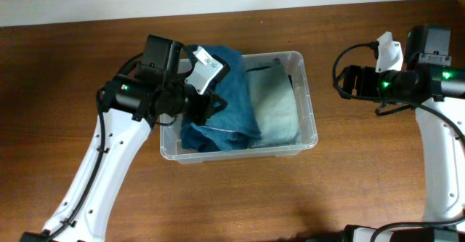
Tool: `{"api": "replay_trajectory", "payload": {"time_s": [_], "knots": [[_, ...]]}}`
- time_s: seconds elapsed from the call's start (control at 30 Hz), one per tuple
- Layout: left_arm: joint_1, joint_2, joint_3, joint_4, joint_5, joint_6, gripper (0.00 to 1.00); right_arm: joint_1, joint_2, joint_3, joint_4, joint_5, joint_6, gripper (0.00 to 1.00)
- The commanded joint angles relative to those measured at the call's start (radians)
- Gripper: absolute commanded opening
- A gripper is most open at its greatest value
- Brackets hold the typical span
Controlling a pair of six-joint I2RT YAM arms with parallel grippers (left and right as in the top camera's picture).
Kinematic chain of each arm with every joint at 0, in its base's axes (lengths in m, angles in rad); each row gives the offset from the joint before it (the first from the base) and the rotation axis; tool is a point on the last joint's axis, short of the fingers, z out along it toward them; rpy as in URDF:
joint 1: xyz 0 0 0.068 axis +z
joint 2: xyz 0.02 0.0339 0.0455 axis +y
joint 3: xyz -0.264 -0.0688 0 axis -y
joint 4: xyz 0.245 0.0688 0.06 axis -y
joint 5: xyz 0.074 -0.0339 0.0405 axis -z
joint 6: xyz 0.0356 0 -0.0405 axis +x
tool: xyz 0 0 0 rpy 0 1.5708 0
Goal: Pack container
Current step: 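Lift the dark-blue jeans and lay them over the bin's left side, then push the dark-blue jeans flat into the bin with the left gripper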
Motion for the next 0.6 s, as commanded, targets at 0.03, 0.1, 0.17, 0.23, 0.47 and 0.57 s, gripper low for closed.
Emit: {"api": "replay_trajectory", "payload": {"time_s": [0.03,0.1,0.17,0.23,0.47,0.57], "knots": [[-0.005,-0.057,0.060,0.065,0.181,-0.008,0.00,-0.002,0.000,0.006,-0.005,0.017,-0.003,0.98],[0.006,-0.061,0.063,0.082,0.172,-0.008,0.01,-0.002,0.001,0.006,-0.006,0.017,-0.003,0.98],[0.020,-0.066,0.069,0.098,0.172,-0.008,0.00,-0.002,0.001,0.006,-0.006,0.017,-0.003,0.98],[0.031,-0.072,0.073,0.132,0.173,-0.008,0.00,-0.002,0.001,0.006,-0.006,0.017,-0.003,0.98],[0.038,-0.122,0.076,0.266,0.161,-0.008,0.00,-0.002,0.001,0.006,-0.006,0.029,-0.003,0.98],[0.038,-0.139,0.076,0.312,0.161,-0.032,0.00,-0.002,0.001,0.006,-0.005,0.032,-0.003,0.98]]}}
